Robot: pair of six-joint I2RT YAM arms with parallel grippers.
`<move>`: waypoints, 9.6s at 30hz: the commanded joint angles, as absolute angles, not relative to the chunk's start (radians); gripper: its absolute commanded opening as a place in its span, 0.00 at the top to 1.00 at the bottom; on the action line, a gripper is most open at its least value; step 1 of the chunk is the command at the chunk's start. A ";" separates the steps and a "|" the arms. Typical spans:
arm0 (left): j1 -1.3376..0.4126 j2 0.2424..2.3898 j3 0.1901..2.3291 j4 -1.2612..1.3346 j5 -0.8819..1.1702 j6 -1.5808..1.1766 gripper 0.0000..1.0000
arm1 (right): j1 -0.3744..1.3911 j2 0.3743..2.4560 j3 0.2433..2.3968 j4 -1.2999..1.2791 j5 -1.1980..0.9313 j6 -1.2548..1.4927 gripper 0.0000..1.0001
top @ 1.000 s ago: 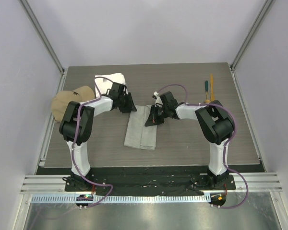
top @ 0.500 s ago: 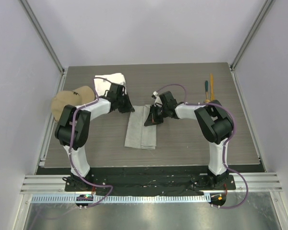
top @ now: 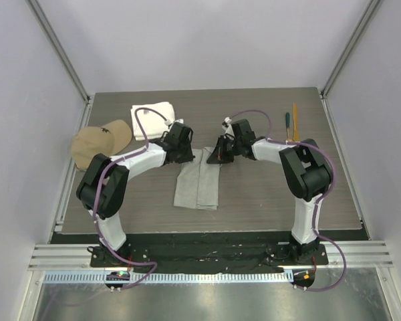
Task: Fold the napkin into a case and place the utensils inside
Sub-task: Rotate the 2/3-rectangle-folded napkin at the center of the board, then pick up the 2/3-rectangle-folded napkin at the center of the board, then pass from the right arm to the left, then fold the 2/3-rectangle-folded napkin at the center of the board.
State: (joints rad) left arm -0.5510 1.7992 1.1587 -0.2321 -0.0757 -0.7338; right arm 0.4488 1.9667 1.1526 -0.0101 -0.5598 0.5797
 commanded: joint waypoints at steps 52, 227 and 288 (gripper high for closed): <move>-0.405 1.606 0.941 -0.210 0.229 -0.759 0.44 | 0.475 2.102 1.453 -0.299 -0.483 0.360 0.99; -0.126 1.735 0.566 0.526 0.589 -1.201 0.49 | 0.727 2.167 1.516 -0.183 -0.526 0.396 0.99; -0.133 1.591 0.770 -0.081 0.483 -1.042 1.00 | 0.615 2.000 1.269 -0.022 -0.463 0.423 0.99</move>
